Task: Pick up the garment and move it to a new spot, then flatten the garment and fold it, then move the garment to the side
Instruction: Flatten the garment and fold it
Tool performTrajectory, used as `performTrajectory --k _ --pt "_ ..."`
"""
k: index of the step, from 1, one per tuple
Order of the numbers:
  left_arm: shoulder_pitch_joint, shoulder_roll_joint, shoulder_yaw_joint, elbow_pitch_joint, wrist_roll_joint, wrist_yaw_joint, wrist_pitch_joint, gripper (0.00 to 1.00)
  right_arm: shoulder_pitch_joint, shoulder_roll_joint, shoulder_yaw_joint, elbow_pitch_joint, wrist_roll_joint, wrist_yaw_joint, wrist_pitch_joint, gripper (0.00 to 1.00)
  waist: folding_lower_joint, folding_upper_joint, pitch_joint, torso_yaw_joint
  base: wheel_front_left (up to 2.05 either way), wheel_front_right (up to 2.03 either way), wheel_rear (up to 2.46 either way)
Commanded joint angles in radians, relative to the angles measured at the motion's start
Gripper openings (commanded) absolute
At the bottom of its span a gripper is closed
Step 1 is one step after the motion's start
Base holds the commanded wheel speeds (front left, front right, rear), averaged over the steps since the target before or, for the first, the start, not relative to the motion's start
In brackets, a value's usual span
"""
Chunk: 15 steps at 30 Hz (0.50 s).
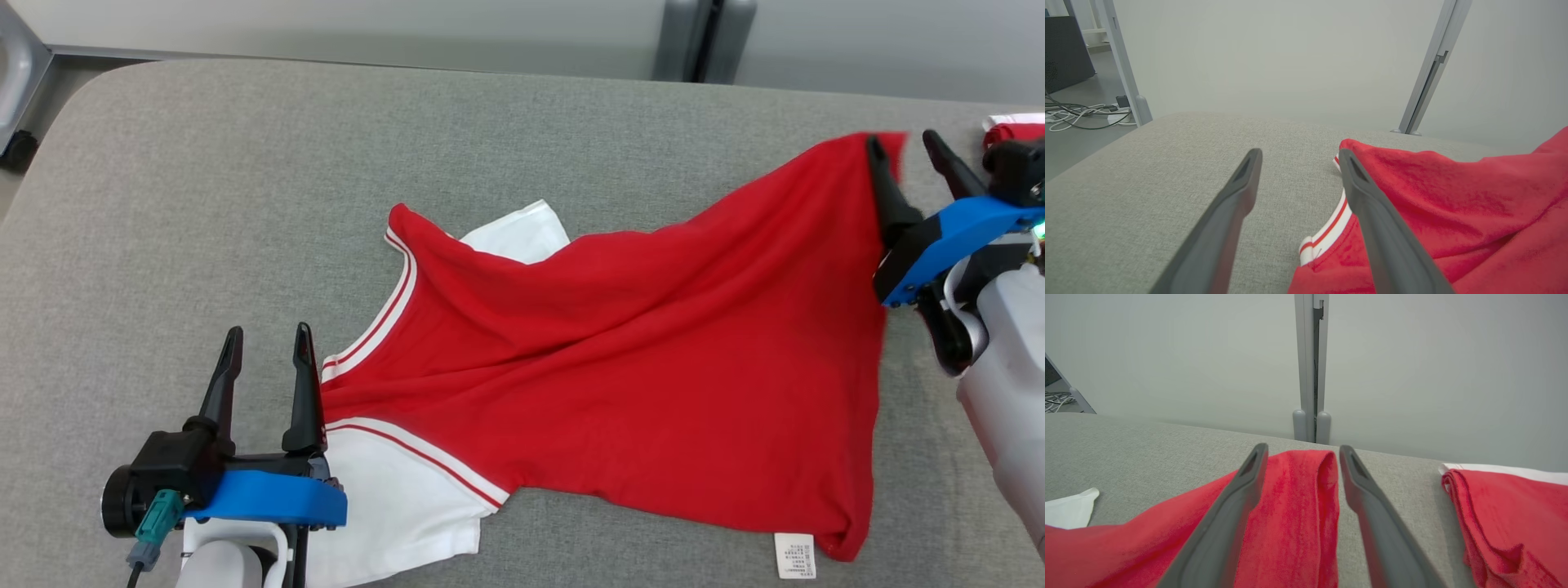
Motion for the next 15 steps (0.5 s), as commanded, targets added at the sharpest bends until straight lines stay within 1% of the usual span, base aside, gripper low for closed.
performTrajectory --k 1,4,6,7,8,13,15 --pt "-0.004 -0.001 0.001 0.001 0.003 0.000 0.001 1.00 0.009 0.006 0.009 0.015 0.005 0.000 -0.005 1.00 -0.0001 -0.0001 -0.008 -0.012 0.00 0.00 0.00" --pt "0.007 0.000 0.009 0.003 0.010 0.000 0.001 1.00 0.047 -0.002 0.016 0.006 0.014 0.000 -0.008 1.00 -0.0001 -0.0001 -0.025 -0.030 0.00 0.00 0.00" --pt "0.014 -0.001 0.021 0.002 0.017 0.000 0.001 1.00 0.077 -0.016 -0.002 -0.032 0.018 0.000 -0.008 1.00 -0.0001 -0.0001 -0.037 -0.047 0.00 0.00 0.00" --pt "0.014 -0.001 0.021 0.002 0.017 0.000 0.001 1.00 0.077 -0.016 -0.002 -0.032 0.018 0.000 -0.008 1.00 -0.0001 -0.0001 -0.037 -0.047 0.00 0.00 0.00" --pt "0.018 0.000 0.025 0.000 0.019 -0.001 0.001 1.00 0.101 -0.022 -0.011 -0.053 0.017 0.000 -0.008 1.00 -0.0001 -0.0001 -0.042 -0.055 0.00 0.00 0.00" --pt "0.045 -0.001 0.043 0.000 0.032 -0.006 0.001 1.00 0.250 -0.037 -0.120 -0.211 0.007 0.000 -0.008 1.00 -0.0001 -0.0001 -0.080 -0.094 0.00 0.00 0.00" --pt "0.057 0.000 0.052 0.000 0.039 -0.008 0.001 1.00 0.324 -0.028 -0.160 -0.276 -0.008 0.000 -0.008 1.00 -0.0001 -0.0001 -0.096 -0.106 0.00 0.00 0.00"
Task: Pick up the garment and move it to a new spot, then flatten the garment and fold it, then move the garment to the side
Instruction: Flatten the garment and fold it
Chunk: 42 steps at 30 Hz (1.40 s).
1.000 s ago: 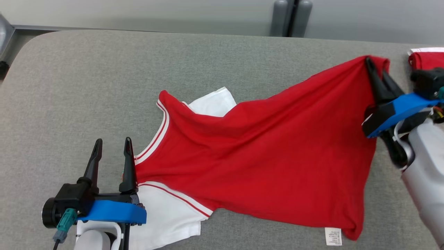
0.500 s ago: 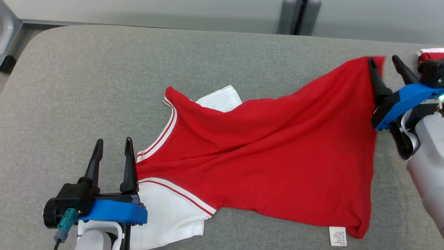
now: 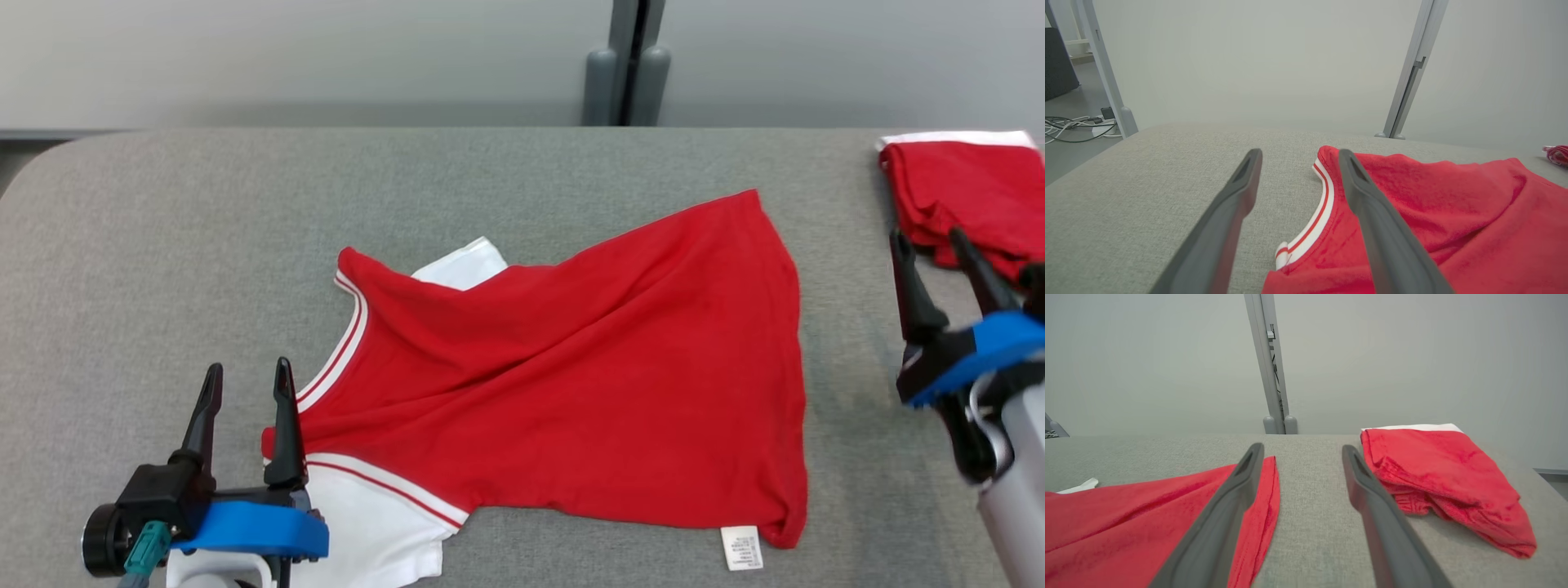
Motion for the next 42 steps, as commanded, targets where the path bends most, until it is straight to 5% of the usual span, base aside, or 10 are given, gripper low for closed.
performTrajectory --k 1,8,24,42 --pt "0.008 0.000 0.007 -0.001 0.006 -0.006 0.001 1.00 0.034 0.007 -0.016 -0.022 -0.010 0.000 -0.004 1.00 0.0001 0.0000 -0.020 -0.019 0.00 0.00 0.00" --pt "0.048 0.000 0.024 -0.009 0.022 -0.012 0.001 1.00 0.250 0.096 -0.133 -0.239 -0.073 0.000 -0.004 1.00 0.0001 0.0000 -0.060 -0.050 0.00 0.00 0.00" --pt "0.104 0.000 0.040 -0.020 0.057 -0.011 0.001 1.00 0.606 0.306 -0.219 -0.568 -0.246 0.000 -0.004 1.00 0.0001 0.0000 -0.122 -0.050 0.00 0.00 0.00" --pt "0.143 0.003 0.059 -0.034 0.093 0.021 0.001 1.00 0.673 0.338 -0.226 -0.623 -0.287 0.000 -0.004 1.00 0.0001 0.0000 -0.148 -0.060 0.00 0.00 0.00"
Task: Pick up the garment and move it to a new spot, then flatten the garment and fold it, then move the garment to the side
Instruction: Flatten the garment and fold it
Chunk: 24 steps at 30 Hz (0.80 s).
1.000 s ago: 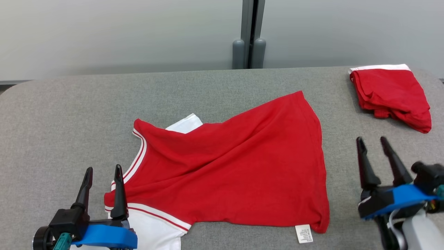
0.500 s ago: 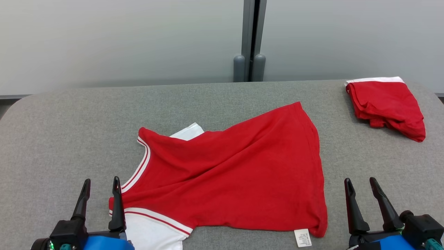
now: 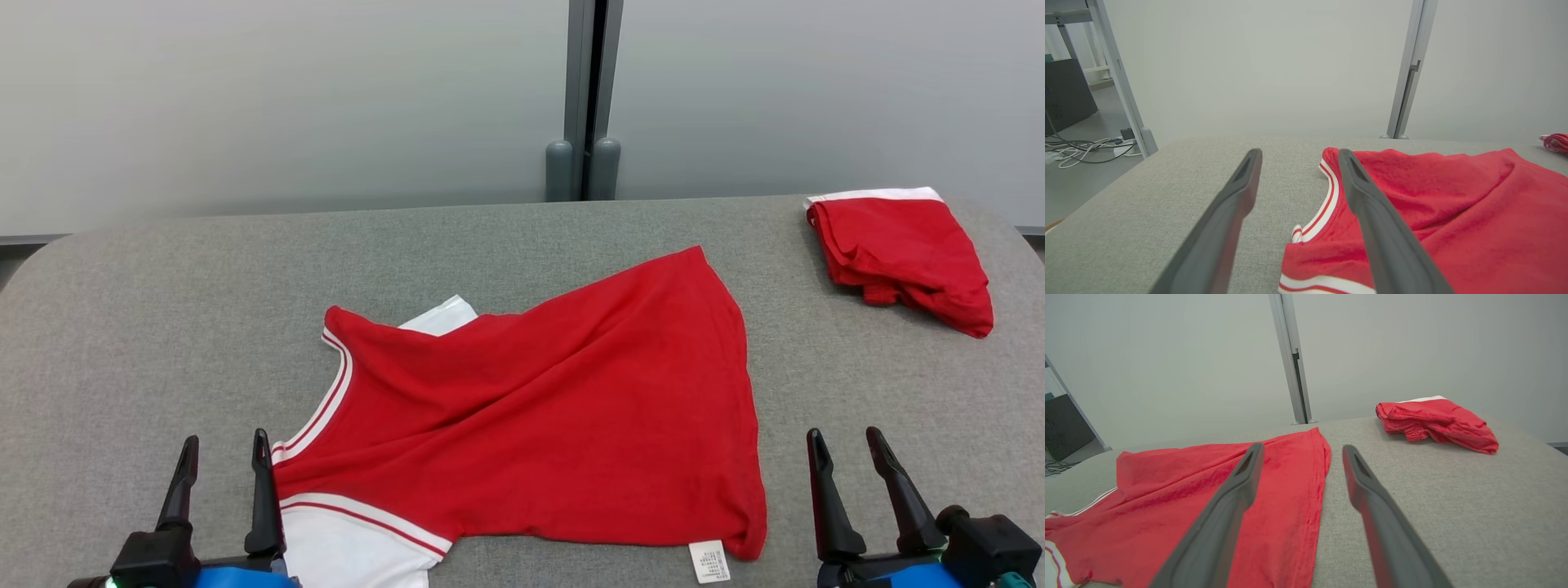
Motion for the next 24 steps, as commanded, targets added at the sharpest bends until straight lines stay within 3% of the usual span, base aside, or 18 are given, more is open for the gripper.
performTrajectory --k 1,11,24 --pt "0.006 0.002 -0.001 -0.001 0.005 0.006 0.001 1.00 0.010 0.001 -0.002 0.003 0.000 0.000 -0.003 1.00 0.0000 0.0000 -0.001 -0.001 0.00 0.00 0.00" --pt "0.009 0.000 -0.008 0.031 -0.008 0.003 0.001 1.00 0.009 0.001 0.010 0.058 0.002 0.001 0.000 1.00 0.0000 0.0000 0.002 0.007 0.00 0.00 0.00" --pt "0.044 -0.001 -0.013 0.214 -0.064 -0.005 0.001 1.00 -0.057 0.000 0.023 0.324 0.057 0.001 -0.003 1.00 0.0000 0.0000 0.026 0.015 0.00 0.00 0.00"
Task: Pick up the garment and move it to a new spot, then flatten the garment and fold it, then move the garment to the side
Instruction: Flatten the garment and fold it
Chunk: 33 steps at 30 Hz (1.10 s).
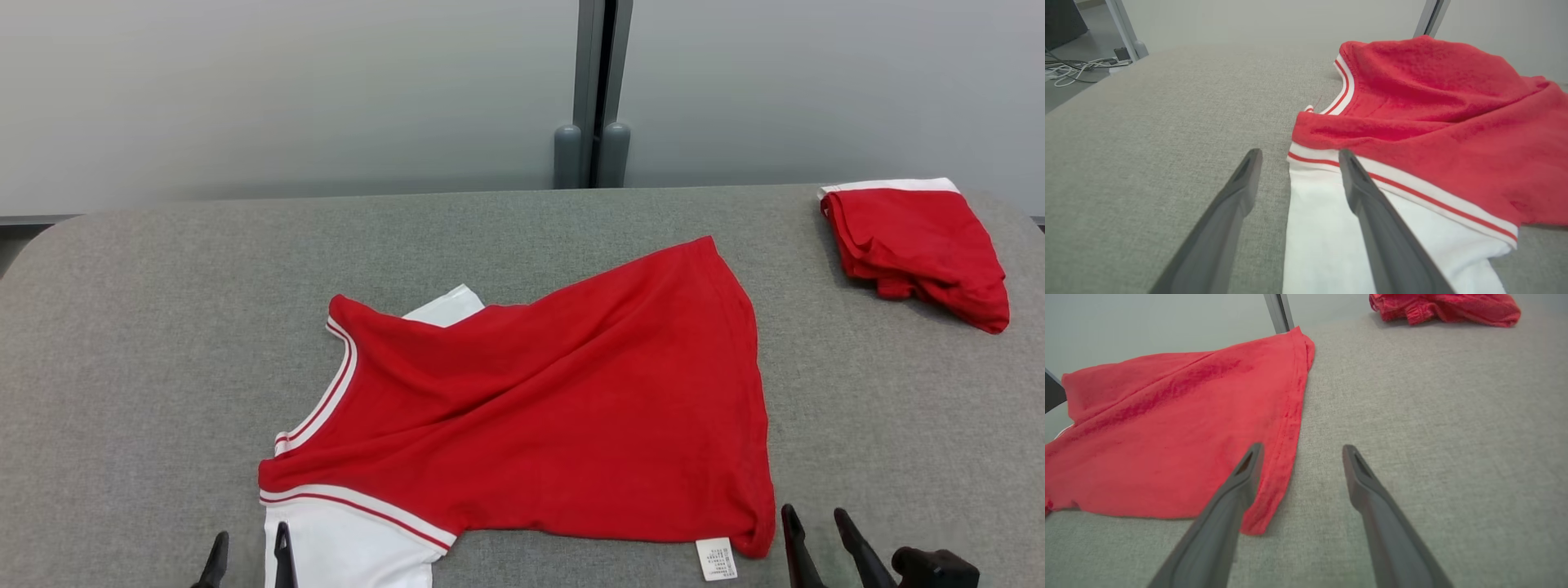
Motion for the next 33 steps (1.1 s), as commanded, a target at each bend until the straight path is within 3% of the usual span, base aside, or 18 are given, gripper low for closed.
performTrajectory --k 1,9,17,33 --pt "0.008 0.000 0.003 0.024 -0.012 -0.005 0.000 1.00 -0.019 -0.001 0.006 0.024 0.008 0.000 -0.004 1.00 0.0000 0.0000 0.001 0.001 0.00 0.00 0.00" --pt "0.003 0.000 -0.008 0.120 -0.037 -0.019 0.000 1.00 -0.045 -0.001 0.046 0.123 0.067 0.001 -0.004 1.00 0.0000 0.0000 0.010 0.011 0.00 0.00 0.00" --pt "-0.014 0.000 -0.025 0.198 -0.070 -0.029 0.001 1.00 -0.076 -0.001 0.148 0.211 0.139 0.001 -0.002 1.00 0.0000 0.0000 0.004 0.015 0.00 0.00 0.00" --pt "-0.081 -0.007 -0.167 0.326 -0.171 -0.040 0.007 1.00 -0.148 0.001 0.235 0.352 0.191 0.000 0.006 1.00 0.0000 0.0000 0.013 0.014 0.00 0.00 0.00"
